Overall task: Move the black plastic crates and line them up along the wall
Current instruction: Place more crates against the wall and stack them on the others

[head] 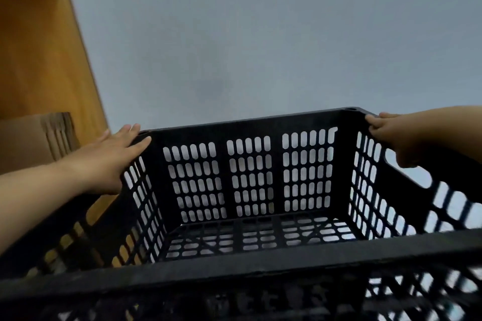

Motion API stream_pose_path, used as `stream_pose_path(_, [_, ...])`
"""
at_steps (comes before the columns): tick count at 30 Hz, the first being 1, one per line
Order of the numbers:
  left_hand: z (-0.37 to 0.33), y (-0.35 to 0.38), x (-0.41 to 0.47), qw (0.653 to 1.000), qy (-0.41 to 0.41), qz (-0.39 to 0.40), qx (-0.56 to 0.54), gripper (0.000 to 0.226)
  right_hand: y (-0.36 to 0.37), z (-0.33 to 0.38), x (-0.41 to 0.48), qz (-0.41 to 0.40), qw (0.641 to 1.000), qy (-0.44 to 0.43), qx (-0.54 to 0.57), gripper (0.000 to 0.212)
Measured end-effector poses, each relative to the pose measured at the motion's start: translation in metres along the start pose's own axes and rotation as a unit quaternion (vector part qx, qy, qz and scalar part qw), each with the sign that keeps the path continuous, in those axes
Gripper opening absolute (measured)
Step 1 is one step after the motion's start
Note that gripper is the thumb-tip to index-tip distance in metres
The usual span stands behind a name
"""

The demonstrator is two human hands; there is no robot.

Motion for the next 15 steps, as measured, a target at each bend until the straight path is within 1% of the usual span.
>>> stream_pose_path(4, [0.014, 0.042, 0.019, 0.999, 0.014, 0.03, 0.006, 0.107, 0.004, 0.029, 0.002, 0.029, 1.0, -0.009, -0.003, 0.094])
stream_pose_path(8, [0.019, 0.08, 0.031, 0.998, 0.025, 0.056, -0.021, 0.108, 0.015, 0.052, 0.01, 0.047, 0.999, -0.024, 0.002, 0.098])
stream_pose_path(11, [0.021, 0.101, 0.038, 0.996, 0.021, 0.079, -0.036, 0.11, 0.022, 0.064, 0.018, 0.062, 0.998, -0.03, 0.014, 0.096])
stream_pose_path(15, [0.015, 0.119, 0.043, 0.994, 0.022, 0.103, -0.023, 0.103, 0.026, 0.077, 0.032, 0.071, 0.997, -0.036, 0.019, 0.097])
Point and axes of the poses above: each hand's wrist, its own x-axis towards the middle knuckle, its own y-axis out of the palm, z = x × y, the point moved 9 cm from there along x, towards the middle knuckle, and after that the axes turned 12 degrees about -x, right-handed, at the moved point
